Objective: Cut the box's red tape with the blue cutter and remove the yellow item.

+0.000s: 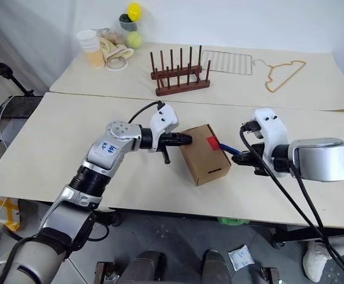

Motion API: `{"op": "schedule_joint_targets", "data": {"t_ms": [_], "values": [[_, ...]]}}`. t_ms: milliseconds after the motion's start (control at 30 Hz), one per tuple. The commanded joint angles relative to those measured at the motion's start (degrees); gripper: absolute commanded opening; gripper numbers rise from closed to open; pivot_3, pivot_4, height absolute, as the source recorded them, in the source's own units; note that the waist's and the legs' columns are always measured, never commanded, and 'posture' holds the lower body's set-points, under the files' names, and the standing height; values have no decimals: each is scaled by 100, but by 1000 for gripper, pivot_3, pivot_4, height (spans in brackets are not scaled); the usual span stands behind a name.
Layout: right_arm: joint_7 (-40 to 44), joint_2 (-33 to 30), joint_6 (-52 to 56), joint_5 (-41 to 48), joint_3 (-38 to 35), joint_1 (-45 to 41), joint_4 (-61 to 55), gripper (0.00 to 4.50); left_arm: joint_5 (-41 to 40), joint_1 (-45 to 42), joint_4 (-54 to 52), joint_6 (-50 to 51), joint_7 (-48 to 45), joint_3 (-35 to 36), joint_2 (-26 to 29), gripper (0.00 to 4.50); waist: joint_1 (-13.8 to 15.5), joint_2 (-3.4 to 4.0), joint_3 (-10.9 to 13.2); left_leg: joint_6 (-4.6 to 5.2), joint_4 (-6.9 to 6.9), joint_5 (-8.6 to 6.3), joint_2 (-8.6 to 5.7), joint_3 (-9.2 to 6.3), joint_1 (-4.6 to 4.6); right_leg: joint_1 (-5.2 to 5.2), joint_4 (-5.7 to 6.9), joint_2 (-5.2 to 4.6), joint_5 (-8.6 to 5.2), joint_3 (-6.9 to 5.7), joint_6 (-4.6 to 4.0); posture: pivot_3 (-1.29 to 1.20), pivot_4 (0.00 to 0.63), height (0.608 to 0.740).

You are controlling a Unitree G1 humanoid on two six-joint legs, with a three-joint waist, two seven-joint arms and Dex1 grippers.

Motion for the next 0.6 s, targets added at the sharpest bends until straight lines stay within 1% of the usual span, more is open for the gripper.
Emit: {"op": "schedule_joint_targets", "data": {"t_ms": [33, 167, 233, 267, 400, 467, 600], "values": [[354, -281, -51, 148, -146, 228, -371, 83, 184, 188, 203, 247, -40, -300, 1, 0, 0, 1, 0, 0, 0, 0, -1, 1, 1, 1, -1, 0, 0, 1, 0, 0, 150, 740], [532, -520, -203, 148, -230, 436, -496, 83, 147, 189, 197, 249, -65, -277, -16, 0, 2, 1, 0, 0, 0, 0, 0, 2, 5, 4, 0, 0, 0, 3, 0, 0, 150, 740], [497, -492, -399, 148, -398, 491, -539, 83, 137, 186, 201, 225, -87, -276, -23, 0, 1, 1, 0, 0, 0, 0, 1, 2, 6, 5, -1, 0, 0, 3, 0, 0, 150, 740], [498, -463, -485, 148, -508, 441, -538, 83, 134, 187, 194, 196, -97, -273, -20, 0, -1, 1, 0, 0, 0, 0, 1, 2, 7, 5, -1, 0, 0, 2, 0, 0, 150, 740], [1310, -444, -483, 148, -1055, 159, -398, 83, 24, 161, 135, 16, -223, -170, -19, 0, -1, 2, -1, 0, 0, 0, 1, 8, 7, 4, -2, 0, 0, 5, 0, 0, 150, 740], [1555, -615, -365, 148, -1341, 314, -257, 83, 8, 141, 105, 33, -300, -157, 26, 0, 14, 1, 0, 0, -1, 0, 3, 7, 7, 4, -3, 3, 0, 3, 0, 0, 150, 740], [1685, -913, -307, 90, -1949, 794, -67, 83, -14, 102, 99, -72, -413, -98, 83, 0, 17, 1, 0, 4, -2, -3, 0, 4, 3, 6, -9, -1, 0, 3, 0, 0, 150, 740]]}}
